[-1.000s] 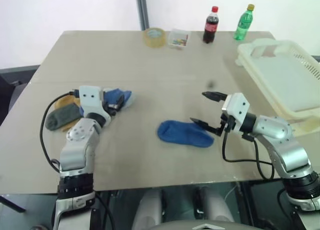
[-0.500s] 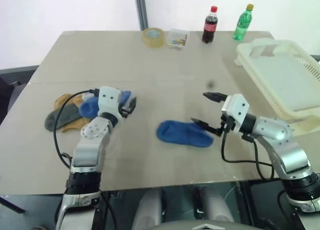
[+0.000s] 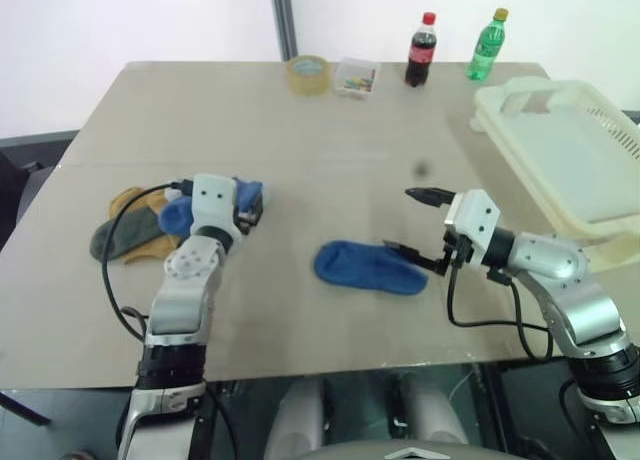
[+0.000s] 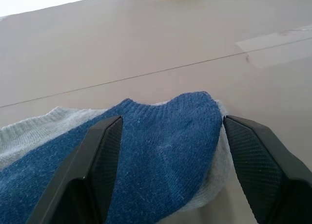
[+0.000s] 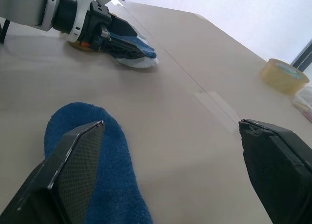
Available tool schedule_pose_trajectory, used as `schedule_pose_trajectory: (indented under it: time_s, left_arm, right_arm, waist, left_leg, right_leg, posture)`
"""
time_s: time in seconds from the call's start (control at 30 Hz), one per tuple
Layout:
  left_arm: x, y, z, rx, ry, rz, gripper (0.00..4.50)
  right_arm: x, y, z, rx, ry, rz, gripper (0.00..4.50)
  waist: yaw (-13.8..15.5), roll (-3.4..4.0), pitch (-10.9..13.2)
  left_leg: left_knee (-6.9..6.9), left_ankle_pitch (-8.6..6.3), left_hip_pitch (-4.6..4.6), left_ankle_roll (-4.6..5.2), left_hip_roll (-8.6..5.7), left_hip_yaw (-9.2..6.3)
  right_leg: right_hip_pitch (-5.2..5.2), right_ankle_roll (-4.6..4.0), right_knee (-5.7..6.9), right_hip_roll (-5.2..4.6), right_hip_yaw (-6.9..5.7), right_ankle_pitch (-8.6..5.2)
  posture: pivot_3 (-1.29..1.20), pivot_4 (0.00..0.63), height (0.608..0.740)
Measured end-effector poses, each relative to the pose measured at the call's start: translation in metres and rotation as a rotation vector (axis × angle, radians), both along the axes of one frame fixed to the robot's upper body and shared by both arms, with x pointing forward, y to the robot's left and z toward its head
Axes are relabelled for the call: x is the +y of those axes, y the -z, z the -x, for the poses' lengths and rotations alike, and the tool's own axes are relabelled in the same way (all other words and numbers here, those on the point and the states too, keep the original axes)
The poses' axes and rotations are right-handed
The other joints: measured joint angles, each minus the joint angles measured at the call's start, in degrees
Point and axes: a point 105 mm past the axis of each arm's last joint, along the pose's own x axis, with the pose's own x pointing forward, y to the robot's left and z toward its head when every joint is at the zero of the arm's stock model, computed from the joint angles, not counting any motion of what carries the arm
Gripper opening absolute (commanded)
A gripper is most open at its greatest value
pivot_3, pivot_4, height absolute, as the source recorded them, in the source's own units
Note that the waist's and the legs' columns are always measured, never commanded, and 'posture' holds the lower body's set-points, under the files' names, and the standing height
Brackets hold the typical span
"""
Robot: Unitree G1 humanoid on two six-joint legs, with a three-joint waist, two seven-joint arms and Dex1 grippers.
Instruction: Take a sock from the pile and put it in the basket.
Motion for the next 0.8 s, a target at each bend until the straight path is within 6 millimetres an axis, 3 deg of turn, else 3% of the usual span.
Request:
schedule_pose_trajectory:
  time_s: [0.33,0.77,0.8]
  left_arm:
    - [0.013,0.006,0.007,0.005,-0.080,-0.016,3.50]
    - [0.012,0.000,0.012,-0.062,-0.119,0.028,3.50]
    - [0.011,0.000,0.011,-0.064,-0.117,0.029,2.95]
  right_arm:
    - [0.000,0.000,0.001,0.008,-0.010,-0.001,4.50]
    - [-0.002,0.000,0.004,0.023,-0.021,0.017,4.50]
    - [-0.002,0.000,0.004,0.027,-0.020,0.019,4.50]
  waist:
    - [0.0,0.00,0.0]
    - [0.1,0.00,0.0]
    - [0.1,0.00,0.0]
  left_leg:
    - [0.00,0.00,0.00,0.00,0.00,0.00]
    - [0.00,0.00,0.00,0.00,0.00,0.00]
    - [0.00,0.00,0.00,0.00,0.00,-0.01]
  right_leg:
    - [0.00,0.00,0.00,-0.02,0.00,0.00]
    - [0.00,-0.01,0.00,-0.03,-0.01,0.00]
    - [0.00,-0.01,0.00,-0.03,-0.01,0.00]
  posture:
    - [0.00,0.150,0.740]
    - [0.00,0.150,0.740]
    - [0.00,0.150,0.740]
